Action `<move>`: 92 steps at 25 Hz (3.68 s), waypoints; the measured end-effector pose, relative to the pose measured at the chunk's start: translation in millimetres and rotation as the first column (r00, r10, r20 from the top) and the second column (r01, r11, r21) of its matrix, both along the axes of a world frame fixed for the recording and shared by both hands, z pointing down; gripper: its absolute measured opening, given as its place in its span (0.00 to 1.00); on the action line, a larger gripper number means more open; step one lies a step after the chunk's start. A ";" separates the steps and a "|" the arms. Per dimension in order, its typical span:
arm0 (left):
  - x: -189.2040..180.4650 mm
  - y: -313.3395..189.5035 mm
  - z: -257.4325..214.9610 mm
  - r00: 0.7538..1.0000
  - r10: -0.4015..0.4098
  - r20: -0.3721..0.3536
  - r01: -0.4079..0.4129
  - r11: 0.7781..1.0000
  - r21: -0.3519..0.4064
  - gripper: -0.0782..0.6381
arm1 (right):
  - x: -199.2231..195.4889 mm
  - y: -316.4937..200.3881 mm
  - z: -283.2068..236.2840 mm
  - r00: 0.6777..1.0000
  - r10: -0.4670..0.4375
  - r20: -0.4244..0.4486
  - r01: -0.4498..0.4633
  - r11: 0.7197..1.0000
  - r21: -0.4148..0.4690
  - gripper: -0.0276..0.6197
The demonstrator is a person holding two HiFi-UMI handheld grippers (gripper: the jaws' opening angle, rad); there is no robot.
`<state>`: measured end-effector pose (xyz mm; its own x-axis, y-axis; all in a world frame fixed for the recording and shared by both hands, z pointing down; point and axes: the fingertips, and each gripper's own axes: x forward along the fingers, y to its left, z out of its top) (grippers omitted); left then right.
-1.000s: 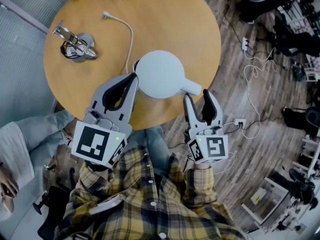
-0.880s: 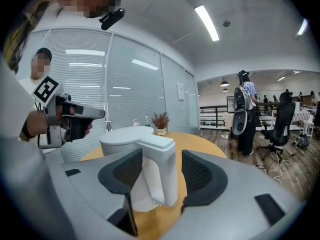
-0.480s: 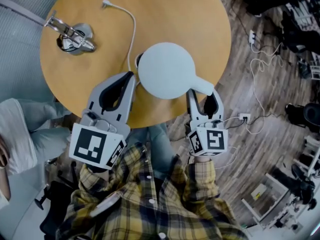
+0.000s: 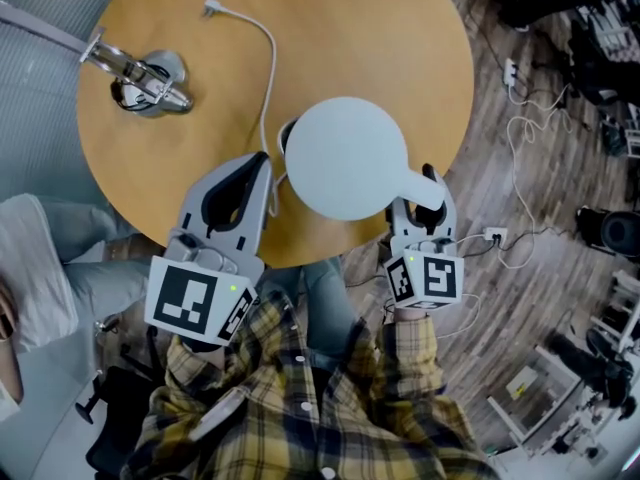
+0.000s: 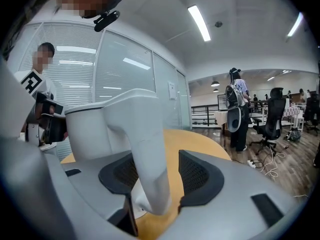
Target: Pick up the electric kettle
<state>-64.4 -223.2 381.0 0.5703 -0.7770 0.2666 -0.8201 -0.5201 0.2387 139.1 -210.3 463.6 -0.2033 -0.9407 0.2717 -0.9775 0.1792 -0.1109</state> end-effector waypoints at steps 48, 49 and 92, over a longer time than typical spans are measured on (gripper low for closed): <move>-12.0 -34.7 -62.2 0.996 -0.091 0.001 0.090 0.990 0.109 0.11 | -14.0 -49.9 -28.6 0.994 0.000 -0.110 0.013 0.993 0.115 0.10; -12.2 -35.1 -64.6 0.996 -0.092 0.000 0.092 0.990 0.111 0.11 | -14.5 -50.4 -30.6 0.994 -0.003 -0.107 0.015 0.994 0.112 0.10; 24.5 -7.6 -133.1 0.998 -0.060 -0.025 0.065 0.969 0.240 0.11 | 12.7 -36.8 -195.8 0.988 -0.147 -0.043 0.152 0.967 0.204 0.10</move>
<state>-39.9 -230.8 247.9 0.5216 -0.8513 0.0574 -0.8495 -0.5120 0.1274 151.9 -247.1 267.8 -0.3409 -0.9364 0.0830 -0.9401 0.3396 -0.0302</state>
